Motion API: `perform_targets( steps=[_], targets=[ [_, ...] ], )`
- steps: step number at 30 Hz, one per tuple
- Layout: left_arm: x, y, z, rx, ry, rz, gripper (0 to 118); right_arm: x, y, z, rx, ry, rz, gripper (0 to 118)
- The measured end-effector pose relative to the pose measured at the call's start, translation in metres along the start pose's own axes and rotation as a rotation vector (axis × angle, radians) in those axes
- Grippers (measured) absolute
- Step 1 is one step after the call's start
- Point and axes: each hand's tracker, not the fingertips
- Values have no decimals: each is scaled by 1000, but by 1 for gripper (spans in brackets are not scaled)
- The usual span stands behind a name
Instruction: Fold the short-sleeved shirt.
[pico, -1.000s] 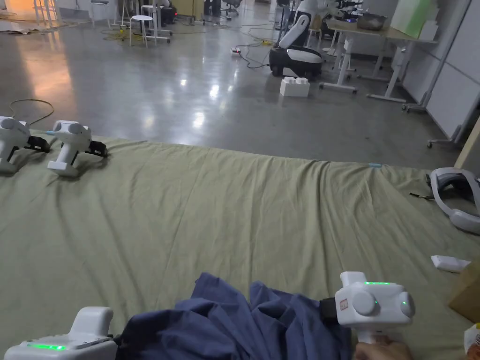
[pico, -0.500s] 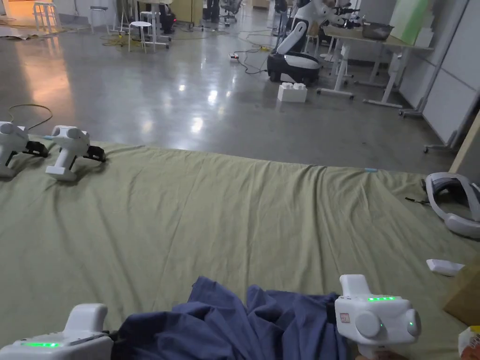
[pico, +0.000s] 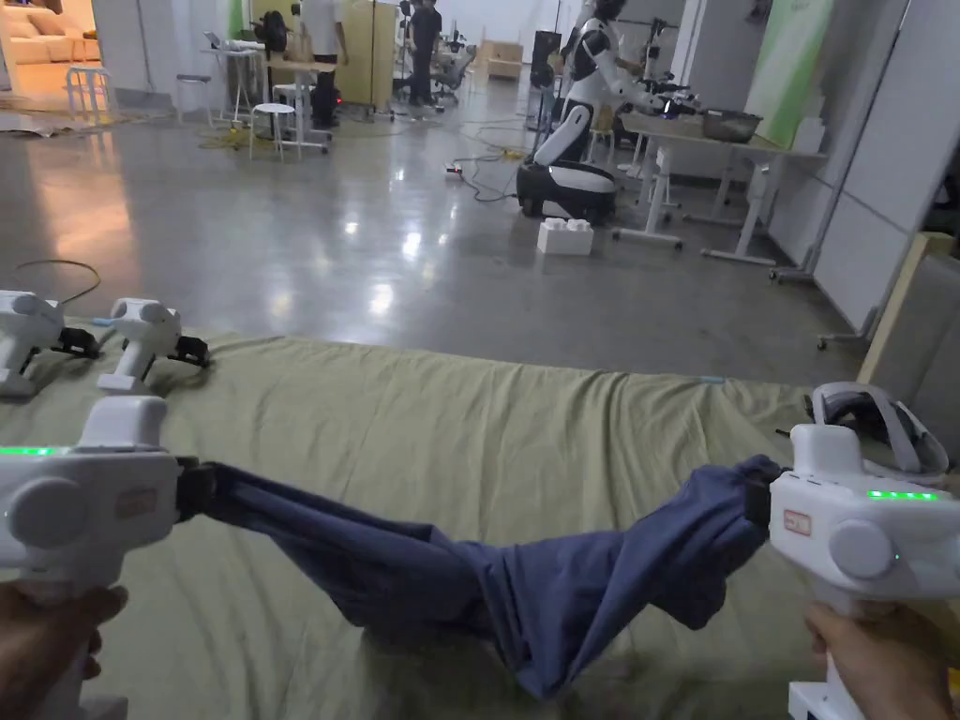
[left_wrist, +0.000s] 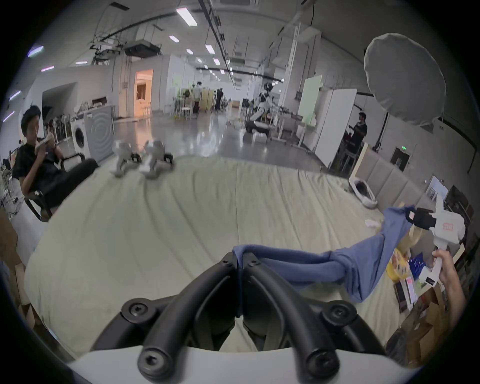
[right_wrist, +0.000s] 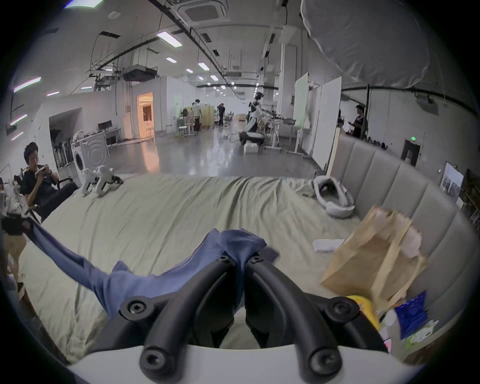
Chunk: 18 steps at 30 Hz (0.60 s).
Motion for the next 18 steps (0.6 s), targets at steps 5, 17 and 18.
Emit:
perform_targets(
  steps=[5, 17, 18],
  targets=[
    [-11, 52, 23, 58, 36, -10, 5, 9, 39, 18, 28, -31, 4, 7],
    [-13, 106, 7, 84, 62, -37, 5, -18, 97, 25, 80, -47, 28, 7],
    [-11, 110, 5, 89, 69, -46, 5, -20, 101, 23, 86, -50, 33, 7]
  ],
)
